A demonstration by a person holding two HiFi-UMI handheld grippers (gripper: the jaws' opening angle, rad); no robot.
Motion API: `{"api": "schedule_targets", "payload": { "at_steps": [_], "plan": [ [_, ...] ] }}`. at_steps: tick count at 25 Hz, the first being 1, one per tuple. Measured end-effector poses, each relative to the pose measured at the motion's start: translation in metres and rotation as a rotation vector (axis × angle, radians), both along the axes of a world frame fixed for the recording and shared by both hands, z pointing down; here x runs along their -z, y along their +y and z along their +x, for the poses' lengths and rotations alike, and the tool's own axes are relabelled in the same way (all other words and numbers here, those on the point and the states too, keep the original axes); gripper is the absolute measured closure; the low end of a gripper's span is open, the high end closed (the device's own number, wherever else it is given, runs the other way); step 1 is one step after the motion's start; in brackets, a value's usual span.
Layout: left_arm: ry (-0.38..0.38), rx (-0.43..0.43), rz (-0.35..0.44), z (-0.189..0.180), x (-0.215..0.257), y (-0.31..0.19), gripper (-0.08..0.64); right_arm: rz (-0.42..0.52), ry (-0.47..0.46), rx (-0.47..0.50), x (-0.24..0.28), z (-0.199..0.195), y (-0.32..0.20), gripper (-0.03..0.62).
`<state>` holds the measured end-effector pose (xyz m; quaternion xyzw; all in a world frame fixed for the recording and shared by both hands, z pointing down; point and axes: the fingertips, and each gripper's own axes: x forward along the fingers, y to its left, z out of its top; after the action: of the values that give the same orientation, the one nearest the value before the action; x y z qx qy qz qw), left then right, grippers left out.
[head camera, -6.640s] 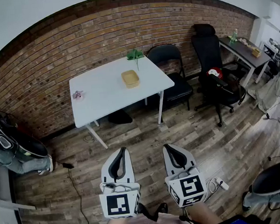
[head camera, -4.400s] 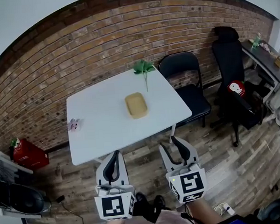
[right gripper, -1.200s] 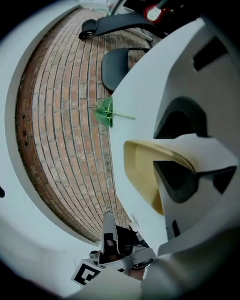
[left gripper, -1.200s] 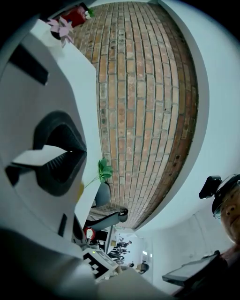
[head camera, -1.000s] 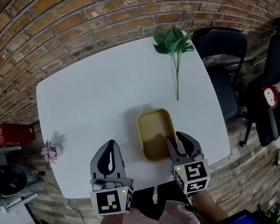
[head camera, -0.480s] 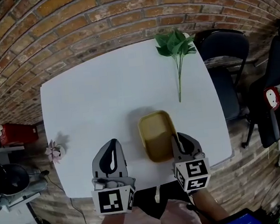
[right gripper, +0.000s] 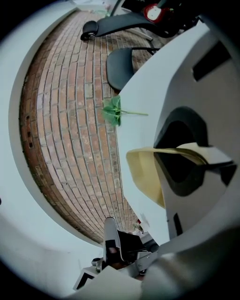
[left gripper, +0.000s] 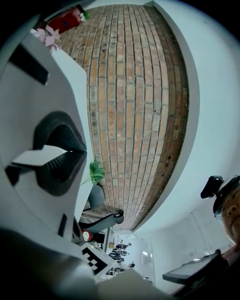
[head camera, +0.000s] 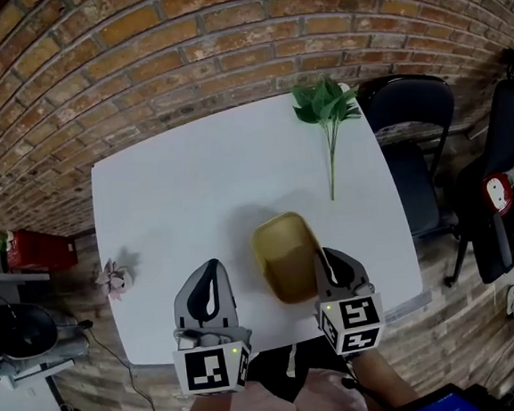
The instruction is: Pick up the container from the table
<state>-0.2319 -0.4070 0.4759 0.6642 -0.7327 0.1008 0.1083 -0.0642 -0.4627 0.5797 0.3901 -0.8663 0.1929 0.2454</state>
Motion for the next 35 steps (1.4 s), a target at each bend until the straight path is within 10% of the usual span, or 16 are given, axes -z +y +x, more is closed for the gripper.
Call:
{"api": "schedule_targets", "payload": {
  "at_steps": [35],
  "plan": [
    [-0.083, 0.029, 0.381, -0.018, 0.177, -0.006, 0.551, 0.527, -0.203, -0.038, 0.262, 0.002, -0.037, 0.571]
  ]
}}
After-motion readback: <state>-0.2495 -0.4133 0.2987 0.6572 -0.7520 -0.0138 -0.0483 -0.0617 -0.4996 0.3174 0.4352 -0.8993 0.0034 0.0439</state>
